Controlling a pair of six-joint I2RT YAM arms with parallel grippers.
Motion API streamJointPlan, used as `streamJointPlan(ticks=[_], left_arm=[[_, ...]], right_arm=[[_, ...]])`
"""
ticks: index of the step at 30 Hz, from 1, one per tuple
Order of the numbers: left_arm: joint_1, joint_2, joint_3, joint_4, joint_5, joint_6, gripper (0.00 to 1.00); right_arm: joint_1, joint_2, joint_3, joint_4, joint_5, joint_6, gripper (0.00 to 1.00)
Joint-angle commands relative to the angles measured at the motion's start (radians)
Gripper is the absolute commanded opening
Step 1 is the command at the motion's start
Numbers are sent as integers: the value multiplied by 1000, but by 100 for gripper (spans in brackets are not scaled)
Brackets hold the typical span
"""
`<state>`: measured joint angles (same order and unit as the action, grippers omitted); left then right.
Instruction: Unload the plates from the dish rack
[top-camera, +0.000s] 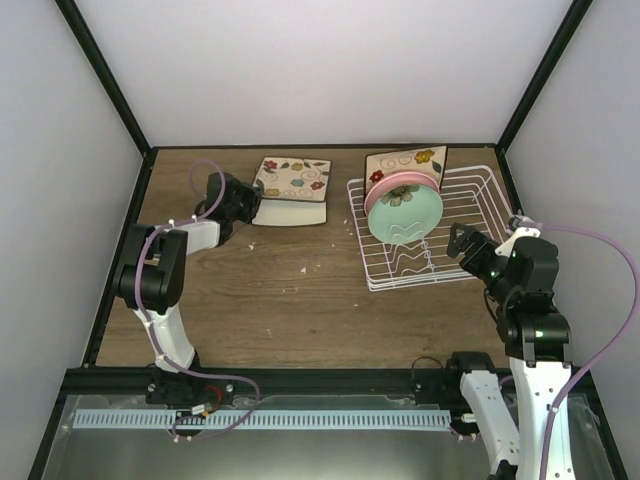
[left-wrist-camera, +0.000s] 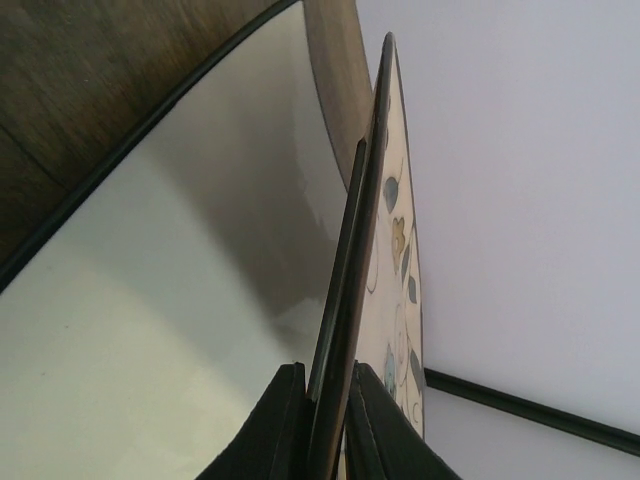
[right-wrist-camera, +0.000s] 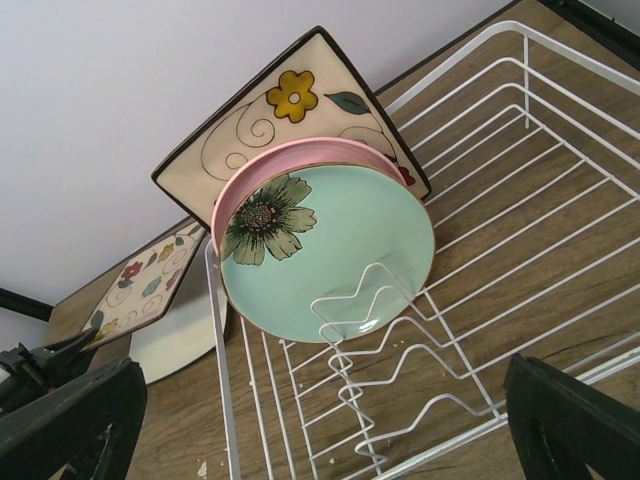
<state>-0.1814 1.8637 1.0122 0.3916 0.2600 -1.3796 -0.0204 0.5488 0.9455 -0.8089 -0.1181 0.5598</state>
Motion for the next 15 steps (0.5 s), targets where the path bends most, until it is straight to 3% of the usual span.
streamJointPlan(ticks=[1, 11, 15], left_arm=[[-7, -20, 20, 133, -2, -59, 4], [-17, -9, 16, 48, -3, -82, 4], [-24, -3, 18, 29, 1, -85, 10]], right_arm=[[9, -16, 35, -23, 9, -10, 100], [9, -8, 38, -21, 9, -12, 100], [9, 0, 38, -12, 4, -12, 100]])
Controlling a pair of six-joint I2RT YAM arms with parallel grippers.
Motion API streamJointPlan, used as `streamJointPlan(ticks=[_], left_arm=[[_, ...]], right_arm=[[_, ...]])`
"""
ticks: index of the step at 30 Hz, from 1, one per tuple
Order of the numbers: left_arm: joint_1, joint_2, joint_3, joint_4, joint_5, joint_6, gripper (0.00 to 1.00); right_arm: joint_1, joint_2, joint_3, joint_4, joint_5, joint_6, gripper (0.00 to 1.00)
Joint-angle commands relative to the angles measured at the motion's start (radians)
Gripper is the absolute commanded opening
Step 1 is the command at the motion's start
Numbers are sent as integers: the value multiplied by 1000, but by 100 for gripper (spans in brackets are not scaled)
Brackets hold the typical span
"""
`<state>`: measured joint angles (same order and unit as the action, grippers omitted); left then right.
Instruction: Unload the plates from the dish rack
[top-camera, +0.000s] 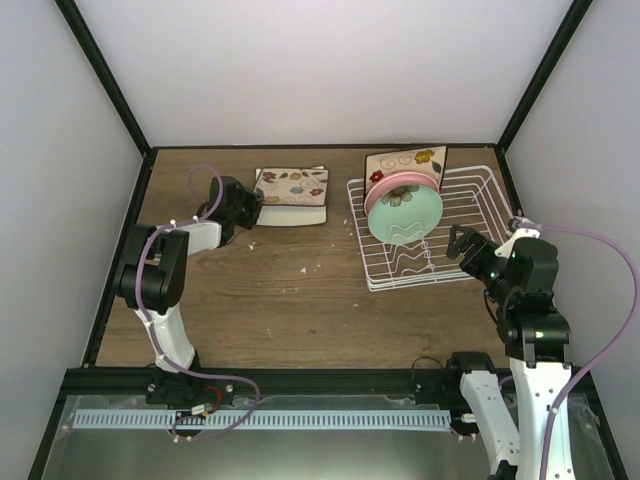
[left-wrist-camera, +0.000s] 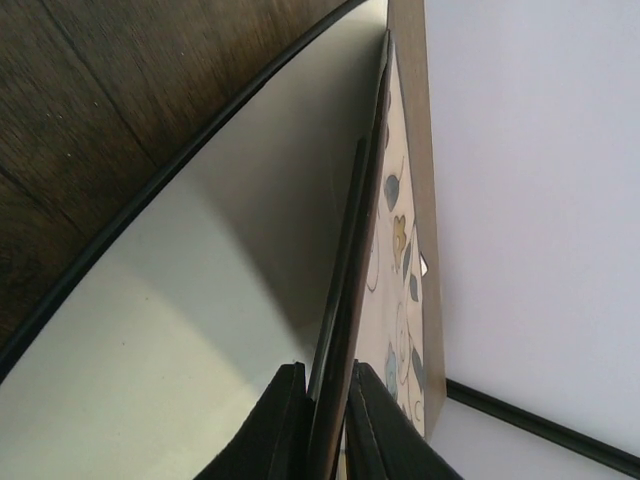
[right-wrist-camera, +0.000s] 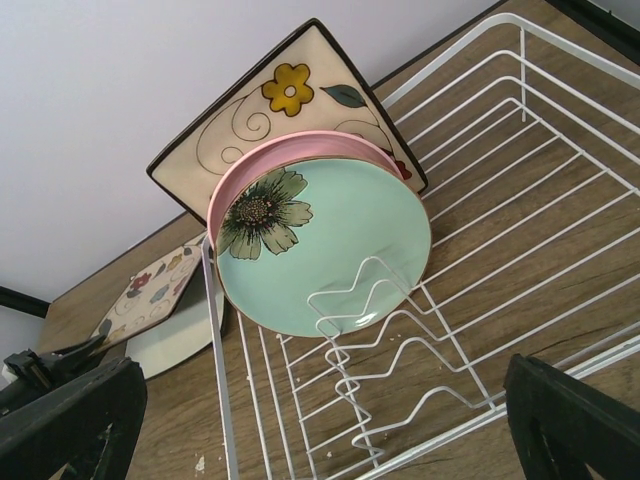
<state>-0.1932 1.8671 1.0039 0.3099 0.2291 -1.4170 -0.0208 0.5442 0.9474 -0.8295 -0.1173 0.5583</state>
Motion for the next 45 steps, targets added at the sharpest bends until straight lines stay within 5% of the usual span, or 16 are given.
streamJointPlan(ticks=[1, 5, 13, 24, 38, 45], left_arm=[[-15, -5, 28, 104, 34, -49, 13], [-26, 8, 26, 70, 38, -54, 31], [-45, 17, 18, -1, 53, -92, 52], [-63, 2, 2, -58, 62, -143, 60], [-29, 13, -5, -131, 75, -138, 90], [-18, 17, 51, -317, 89, -125, 100]], right_arm=[[10, 7, 36, 11, 2, -11, 100], [10, 13, 37, 16, 2, -12, 100], [9, 14, 30, 17, 3, -13, 100], [10, 25, 16, 30, -13, -12, 100], [10, 13, 18, 9, -1, -15, 100], [10, 11, 16, 9, 0, -13, 100]])
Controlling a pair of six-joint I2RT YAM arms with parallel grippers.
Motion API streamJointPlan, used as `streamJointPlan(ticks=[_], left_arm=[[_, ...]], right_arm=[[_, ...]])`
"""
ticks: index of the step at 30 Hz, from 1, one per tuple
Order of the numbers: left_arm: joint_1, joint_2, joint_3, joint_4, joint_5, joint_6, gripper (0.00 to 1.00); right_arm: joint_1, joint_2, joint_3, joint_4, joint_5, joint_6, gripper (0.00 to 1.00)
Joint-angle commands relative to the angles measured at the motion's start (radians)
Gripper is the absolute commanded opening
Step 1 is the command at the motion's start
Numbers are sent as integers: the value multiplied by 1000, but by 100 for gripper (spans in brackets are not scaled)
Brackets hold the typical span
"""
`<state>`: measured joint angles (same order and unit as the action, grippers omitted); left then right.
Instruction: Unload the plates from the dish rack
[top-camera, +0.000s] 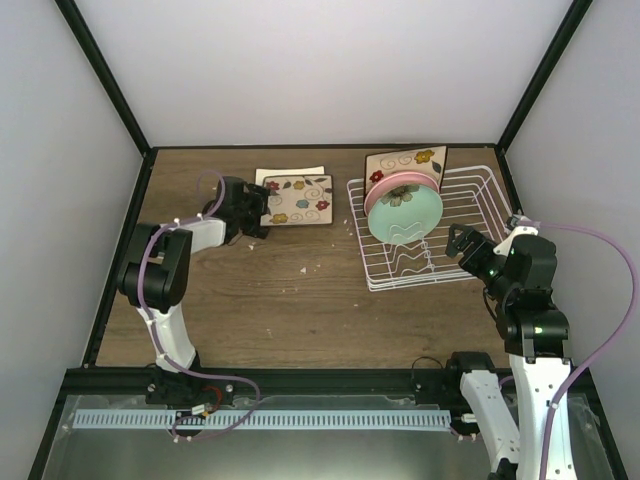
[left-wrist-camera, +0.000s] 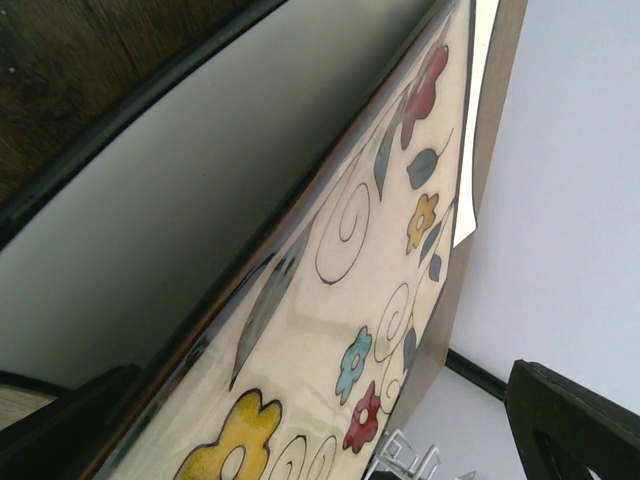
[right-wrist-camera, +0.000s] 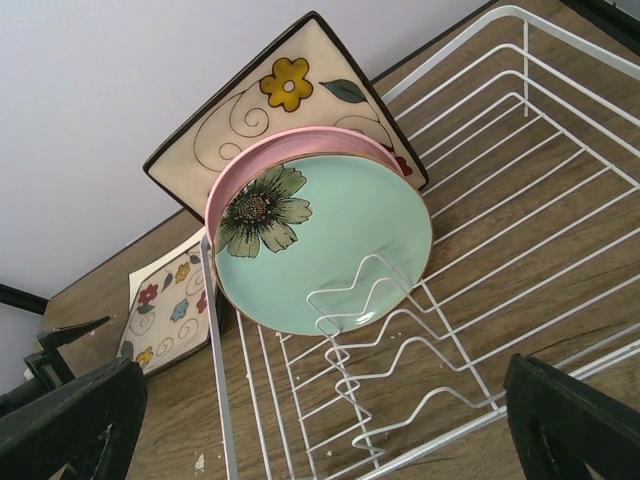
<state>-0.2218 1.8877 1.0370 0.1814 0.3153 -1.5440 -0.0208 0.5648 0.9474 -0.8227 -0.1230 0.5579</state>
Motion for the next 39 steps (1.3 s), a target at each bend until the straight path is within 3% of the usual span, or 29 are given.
streamJointPlan(ticks=[1, 16, 32, 39], left_arm=[[10, -5, 25, -208, 4, 4, 100], [10, -48, 68, -339, 4, 16, 100], [26, 43, 113, -256, -26, 22, 100], [32, -46, 18, -313, -13, 68, 100]], right_arm=[[9, -10, 16, -1, 7, -13, 100], [10, -16, 14, -3, 8, -8, 100], [9, -17, 22, -18, 3, -10, 100], [9, -28, 14, -20, 4, 2, 100]])
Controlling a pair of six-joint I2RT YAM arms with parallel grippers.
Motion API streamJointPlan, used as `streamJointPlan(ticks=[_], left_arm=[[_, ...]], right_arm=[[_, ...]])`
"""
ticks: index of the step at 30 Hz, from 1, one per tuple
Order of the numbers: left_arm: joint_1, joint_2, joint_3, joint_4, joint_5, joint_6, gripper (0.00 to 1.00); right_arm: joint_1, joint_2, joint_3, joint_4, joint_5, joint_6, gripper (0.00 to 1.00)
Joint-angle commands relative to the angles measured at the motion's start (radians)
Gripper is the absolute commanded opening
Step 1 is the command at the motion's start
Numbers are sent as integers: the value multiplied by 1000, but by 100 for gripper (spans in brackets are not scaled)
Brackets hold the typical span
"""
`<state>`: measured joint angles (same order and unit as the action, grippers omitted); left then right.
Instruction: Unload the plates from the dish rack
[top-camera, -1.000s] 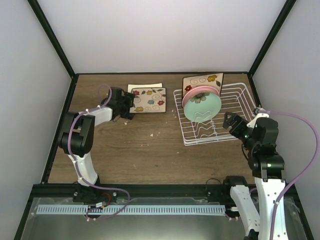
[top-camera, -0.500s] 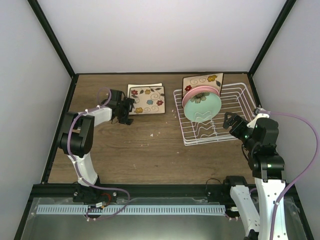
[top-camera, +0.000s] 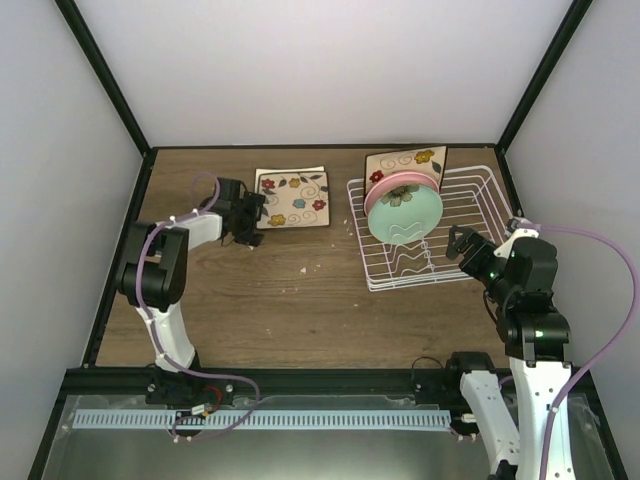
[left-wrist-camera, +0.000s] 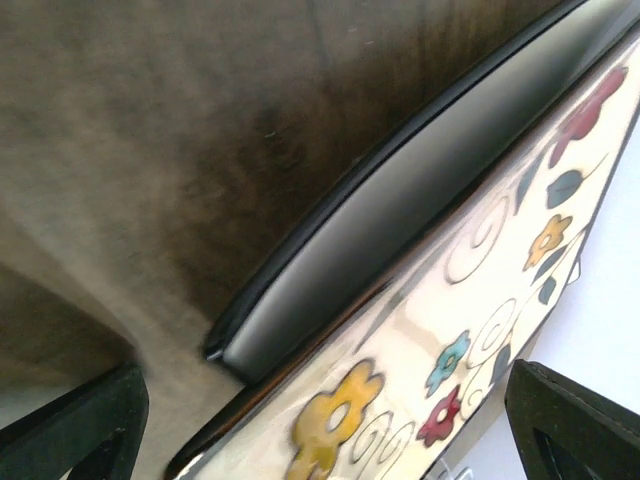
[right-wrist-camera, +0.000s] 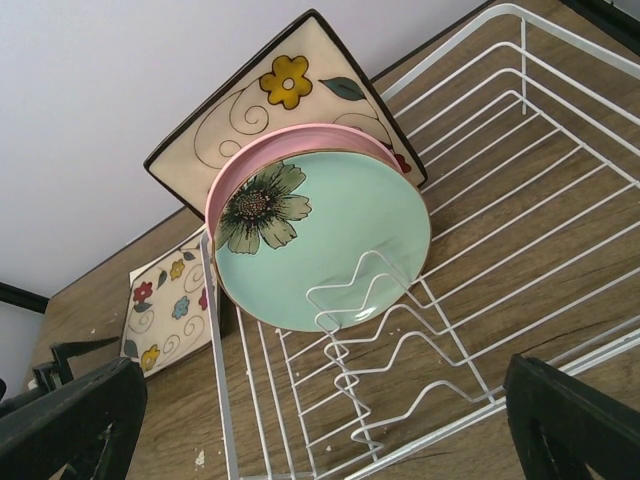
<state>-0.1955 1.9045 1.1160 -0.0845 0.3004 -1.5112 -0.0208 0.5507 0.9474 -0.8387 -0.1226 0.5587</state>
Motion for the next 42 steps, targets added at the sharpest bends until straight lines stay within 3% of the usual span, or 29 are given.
streamJointPlan(ticks=[1, 5, 10, 14, 16, 17, 19, 22, 27, 32, 42], left_arm=[[5, -88, -83, -60, 4, 43, 100], [15, -201, -141, -104, -4, 83, 100], [44, -335, -99, -197, -32, 189, 100], [57, -376, -18, -35, 28, 328, 100], [30, -351, 92, 114, 67, 495, 100], [4, -323, 173, 151, 111, 668, 100], [-57, -243, 356, 113, 224, 935, 100], [-158, -171, 518, -8, 245, 1243, 99], [-312, -188, 488, -14, 192, 1645, 82], [-437, -184, 426, -6, 88, 1868, 55], [-525, -36, 453, 48, -16, 2028, 50]], right_arm=[[9, -12, 12, -1, 2, 1, 100], [10, -11, 3, 7, -5, 7, 100], [10, -17, -12, 18, -5, 11, 100], [10, -14, -20, 38, 1, 7, 100], [9, -14, -29, 56, 1, 9, 100], [9, -14, -33, 65, -1, 10, 100], [9, -15, -43, 78, -6, 14, 100], [9, -26, -58, 95, -8, 26, 100], [10, -50, -64, 99, 4, 43, 100], [10, -72, -67, 90, 10, 57, 100], [10, -110, -72, 56, 14, 60, 100]])
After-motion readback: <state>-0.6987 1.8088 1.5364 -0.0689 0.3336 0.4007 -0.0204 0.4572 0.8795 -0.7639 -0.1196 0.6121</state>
